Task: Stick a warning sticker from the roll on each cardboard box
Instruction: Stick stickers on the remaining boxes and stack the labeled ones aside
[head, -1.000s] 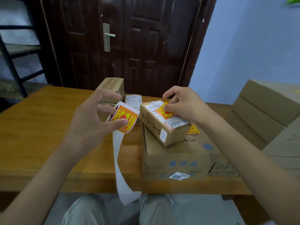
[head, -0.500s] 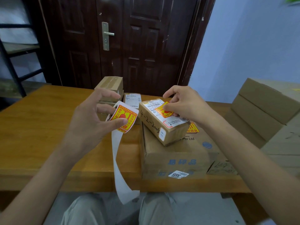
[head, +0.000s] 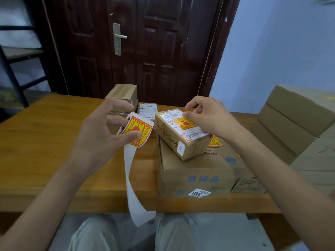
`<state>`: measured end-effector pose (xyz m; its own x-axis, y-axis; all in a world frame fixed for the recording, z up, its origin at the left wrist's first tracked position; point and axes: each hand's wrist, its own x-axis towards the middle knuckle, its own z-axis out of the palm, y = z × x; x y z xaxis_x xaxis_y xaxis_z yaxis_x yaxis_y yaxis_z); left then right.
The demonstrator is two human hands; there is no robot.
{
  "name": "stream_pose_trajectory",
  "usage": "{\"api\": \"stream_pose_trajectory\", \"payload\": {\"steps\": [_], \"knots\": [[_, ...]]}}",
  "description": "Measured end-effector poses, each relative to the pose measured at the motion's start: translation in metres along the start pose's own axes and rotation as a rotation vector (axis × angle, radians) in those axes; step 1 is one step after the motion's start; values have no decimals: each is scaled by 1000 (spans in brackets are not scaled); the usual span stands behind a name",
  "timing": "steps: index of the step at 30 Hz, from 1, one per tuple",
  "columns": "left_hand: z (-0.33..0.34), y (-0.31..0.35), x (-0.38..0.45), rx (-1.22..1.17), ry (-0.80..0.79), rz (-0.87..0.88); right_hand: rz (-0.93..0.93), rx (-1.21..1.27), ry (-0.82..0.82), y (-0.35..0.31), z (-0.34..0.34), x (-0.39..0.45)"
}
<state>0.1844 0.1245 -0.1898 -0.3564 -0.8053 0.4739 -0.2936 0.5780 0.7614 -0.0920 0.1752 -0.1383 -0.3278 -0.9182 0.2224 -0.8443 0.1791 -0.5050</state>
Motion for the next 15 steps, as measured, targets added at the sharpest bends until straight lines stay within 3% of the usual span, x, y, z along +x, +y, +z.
{"api": "stream_pose_trajectory", "payload": {"steps": [15], "knots": [[4,1,-1,3,-1,4,-77,-57,30,3,3,-22]]}}
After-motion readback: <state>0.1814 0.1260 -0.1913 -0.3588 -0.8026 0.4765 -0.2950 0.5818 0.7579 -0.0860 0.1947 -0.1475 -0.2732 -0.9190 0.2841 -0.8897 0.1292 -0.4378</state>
